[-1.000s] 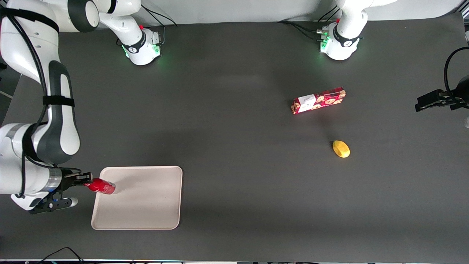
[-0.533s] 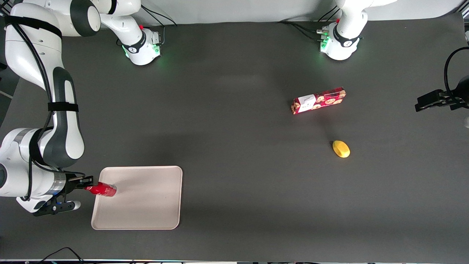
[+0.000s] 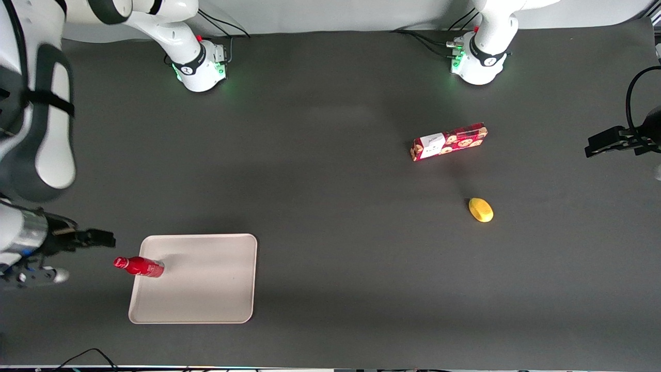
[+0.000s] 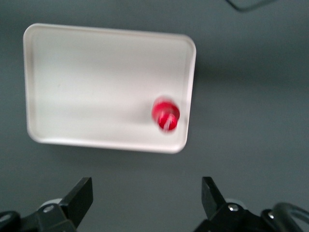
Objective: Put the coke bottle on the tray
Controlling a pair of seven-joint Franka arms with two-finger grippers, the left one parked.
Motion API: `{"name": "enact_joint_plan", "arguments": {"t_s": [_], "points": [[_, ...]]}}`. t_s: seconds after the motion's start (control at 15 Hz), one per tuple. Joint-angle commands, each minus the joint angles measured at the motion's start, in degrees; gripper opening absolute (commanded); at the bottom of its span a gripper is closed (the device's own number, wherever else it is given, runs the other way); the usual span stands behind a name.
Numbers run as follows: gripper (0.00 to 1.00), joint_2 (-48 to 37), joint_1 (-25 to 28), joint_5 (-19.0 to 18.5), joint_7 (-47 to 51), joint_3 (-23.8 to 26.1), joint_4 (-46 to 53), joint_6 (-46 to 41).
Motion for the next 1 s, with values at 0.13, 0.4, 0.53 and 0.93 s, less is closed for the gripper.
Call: {"name": "enact_joint_plan", "arguments": {"t_s": [0.13, 0.4, 0.53, 0.93], "points": [[1.0, -19.7, 0.74, 0.45, 6.18, 0.66, -18.87, -7.79], [1.0, -33.6, 0.56, -3.33, 7.49, 3.29, -39.18, 1.78], [1.0, -37.92, 0.56, -4.2, 8.11, 3.82, -45.88, 6.36], [1.0, -34.07, 0.39, -5.35, 9.43, 3.91, -37.22, 2.69]]}}
